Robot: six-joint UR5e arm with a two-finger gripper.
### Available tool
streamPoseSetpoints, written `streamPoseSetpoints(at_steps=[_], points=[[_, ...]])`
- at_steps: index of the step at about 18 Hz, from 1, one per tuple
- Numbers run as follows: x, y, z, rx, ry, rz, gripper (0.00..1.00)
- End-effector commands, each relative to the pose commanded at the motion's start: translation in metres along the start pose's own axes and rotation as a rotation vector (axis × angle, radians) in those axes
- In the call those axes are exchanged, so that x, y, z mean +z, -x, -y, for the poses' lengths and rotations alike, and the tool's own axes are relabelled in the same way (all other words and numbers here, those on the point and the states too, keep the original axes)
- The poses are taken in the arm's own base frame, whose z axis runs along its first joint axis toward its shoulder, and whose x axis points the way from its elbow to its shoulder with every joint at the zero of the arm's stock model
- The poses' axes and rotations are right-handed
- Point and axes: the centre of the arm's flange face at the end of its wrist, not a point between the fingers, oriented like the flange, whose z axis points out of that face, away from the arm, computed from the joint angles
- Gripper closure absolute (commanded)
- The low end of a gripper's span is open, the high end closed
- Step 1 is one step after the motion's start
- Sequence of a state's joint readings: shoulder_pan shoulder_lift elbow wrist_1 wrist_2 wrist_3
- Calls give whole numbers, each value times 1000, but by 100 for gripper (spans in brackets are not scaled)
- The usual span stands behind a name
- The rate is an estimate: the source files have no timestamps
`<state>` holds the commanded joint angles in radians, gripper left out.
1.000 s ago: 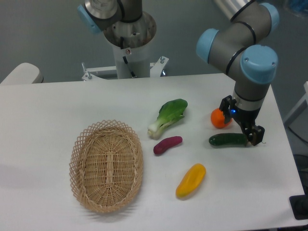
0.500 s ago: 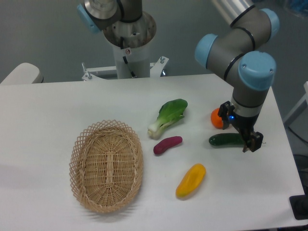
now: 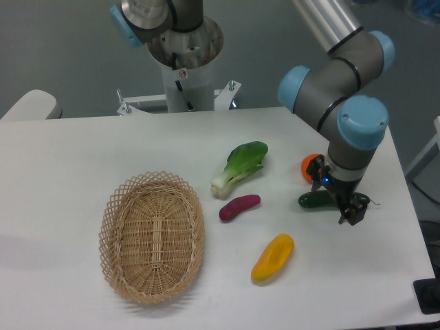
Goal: Pick up the cucumber from the table
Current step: 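Lower the open gripper over the green cucumber's middle, then close the gripper around the green cucumber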
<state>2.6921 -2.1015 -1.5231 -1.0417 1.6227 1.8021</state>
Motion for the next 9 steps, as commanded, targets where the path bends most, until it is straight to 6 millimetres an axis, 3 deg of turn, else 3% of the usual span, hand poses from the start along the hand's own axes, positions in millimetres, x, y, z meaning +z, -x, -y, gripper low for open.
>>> streamPoseSetpoints(at_steps=[5,9], points=[[30,-13,-3,40,32,-6,0],[39,-17,-5,36,30,-9,0]])
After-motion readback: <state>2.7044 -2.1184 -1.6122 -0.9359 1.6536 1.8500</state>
